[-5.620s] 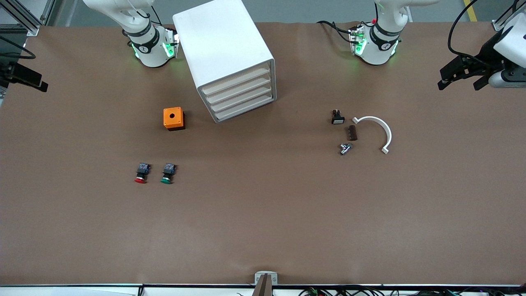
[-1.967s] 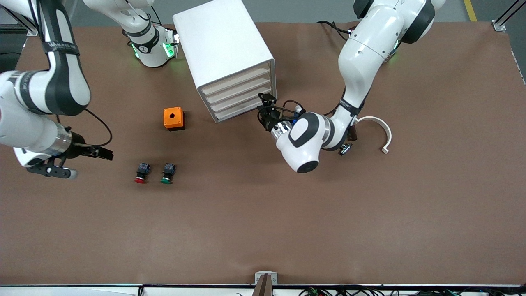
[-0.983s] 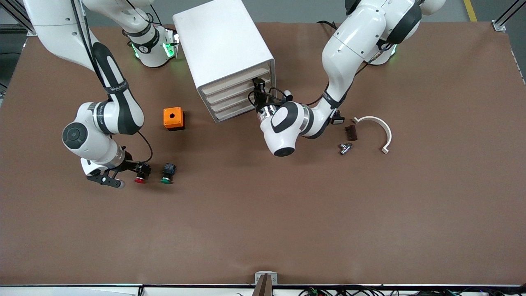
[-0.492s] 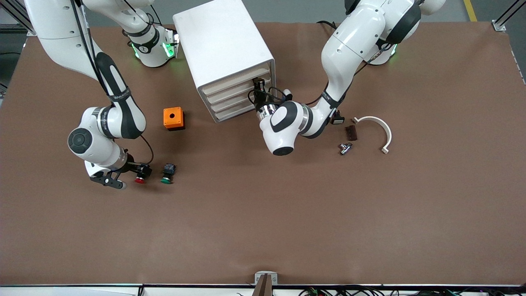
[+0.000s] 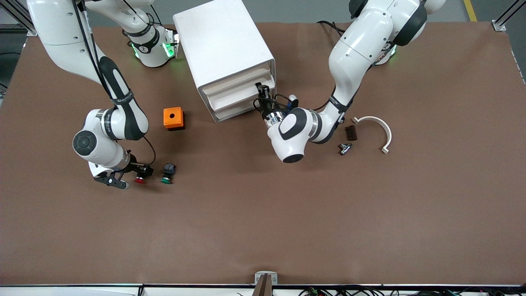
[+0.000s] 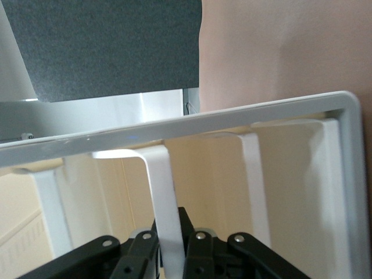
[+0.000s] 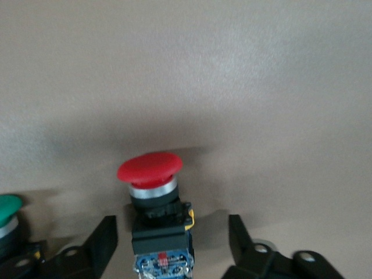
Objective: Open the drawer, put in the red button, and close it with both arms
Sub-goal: 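Pull the drawer open with the left gripper while the right gripper lifts the button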
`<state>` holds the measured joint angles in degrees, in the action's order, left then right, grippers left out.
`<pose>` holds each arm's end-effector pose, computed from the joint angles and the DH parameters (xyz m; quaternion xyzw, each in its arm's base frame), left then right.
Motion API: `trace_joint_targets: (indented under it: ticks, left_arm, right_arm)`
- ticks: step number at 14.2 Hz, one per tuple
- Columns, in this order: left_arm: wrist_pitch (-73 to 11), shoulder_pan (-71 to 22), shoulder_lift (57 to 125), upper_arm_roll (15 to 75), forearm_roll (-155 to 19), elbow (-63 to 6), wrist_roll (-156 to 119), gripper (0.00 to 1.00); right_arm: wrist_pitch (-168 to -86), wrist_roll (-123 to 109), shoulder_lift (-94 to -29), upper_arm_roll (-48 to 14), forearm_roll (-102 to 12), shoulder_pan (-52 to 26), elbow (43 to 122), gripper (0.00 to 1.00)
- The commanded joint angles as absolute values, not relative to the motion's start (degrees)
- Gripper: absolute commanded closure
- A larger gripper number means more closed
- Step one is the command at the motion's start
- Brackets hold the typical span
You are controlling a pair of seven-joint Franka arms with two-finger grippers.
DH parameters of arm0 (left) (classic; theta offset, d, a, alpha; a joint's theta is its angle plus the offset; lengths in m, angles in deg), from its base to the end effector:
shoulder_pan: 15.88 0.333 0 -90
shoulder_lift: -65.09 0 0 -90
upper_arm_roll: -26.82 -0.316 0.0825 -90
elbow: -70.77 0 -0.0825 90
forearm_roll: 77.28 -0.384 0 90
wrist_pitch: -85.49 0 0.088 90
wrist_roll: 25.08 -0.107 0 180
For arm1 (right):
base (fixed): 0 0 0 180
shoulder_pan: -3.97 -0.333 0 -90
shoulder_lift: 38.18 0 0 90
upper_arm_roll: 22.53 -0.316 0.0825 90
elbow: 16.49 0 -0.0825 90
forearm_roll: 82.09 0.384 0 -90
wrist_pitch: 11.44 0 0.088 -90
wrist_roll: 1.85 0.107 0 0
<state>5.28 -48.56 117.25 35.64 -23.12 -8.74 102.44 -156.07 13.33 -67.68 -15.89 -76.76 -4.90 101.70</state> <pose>0.4374 -0.4909 0.1865 -0.4805 -0.6165 0.5311 0.3272 0.5846 0.0217 0.1774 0.9892 -0.1443 -0.0234 0.0063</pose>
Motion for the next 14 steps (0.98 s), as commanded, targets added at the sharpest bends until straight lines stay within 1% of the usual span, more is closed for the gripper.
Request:
trace_joint_targets:
  ticks: [1, 2, 3, 4, 5, 7, 9, 12, 13, 14]
  left_arm:
    - [5.3, -46.2, 117.4, 35.1, -23.1, -8.3, 101.9, 0.89]
    - [5.2, -45.6, 117.4, 35.1, -23.1, -8.3, 101.9, 0.88]
    - [5.2, -44.2, 117.5, 35.1, -23.1, -8.3, 101.9, 0.88]
    - [5.2, -43.1, 117.8, 35.1, -23.0, -8.2, 101.9, 0.88]
    - [5.2, -42.2, 117.8, 35.1, -22.9, -8.2, 101.8, 0.86]
    - [5.0, -40.9, 117.9, 35.1, -23.0, -8.1, 101.8, 0.85]
    - [4.8, -39.5, 117.9, 35.1, -22.9, -8.1, 101.7, 0.85]
    - [4.6, -38.7, 118.0, 35.1, -22.9, -8.1, 101.7, 0.84]
    - [4.6, -38.6, 118.0, 35.1, -22.9, -8.1, 101.4, 0.82]
    - [4.5, -38.6, 118.1, 35.1, -22.8, -8.1, 101.3, 0.74]
  right_arm:
    - [-153.1, 14.1, -67.0, -16.2, -76.3, -5.1, 101.8, 0.87]
    - [-152.9, 14.1, -66.7, -16.2, -76.2, -5.1, 101.8, 0.97]
    - [-152.9, 14.1, -66.5, -16.2, -76.2, -5.1, 101.8, 1.00]
    - [-151.7, 14.1, -65.7, -16.2, -76.2, -5.1, 101.8, 1.00]
    - [-149.2, 14.2, -63.6, -16.3, -76.2, -5.0, 101.5, 1.00]
    - [-141.7, 19.6, -58.9, -16.4, -76.1, -6.3, 100.1, 1.00]
    - [-136.7, 28.9, -55.8, -16.4, -76.1, -11.0, 98.5, 1.00]
    - [-132.9, 44.9, -52.9, -16.6, -76.0, -19.2, 96.4, 1.00]
    - [-131.7, 50.1, -52.7, -16.7, -75.9, -21.8, 94.7, 1.00]
    - [-130.4, 54.1, -52.6, -16.7, -75.2, -24.2, 93.2, 1.00]
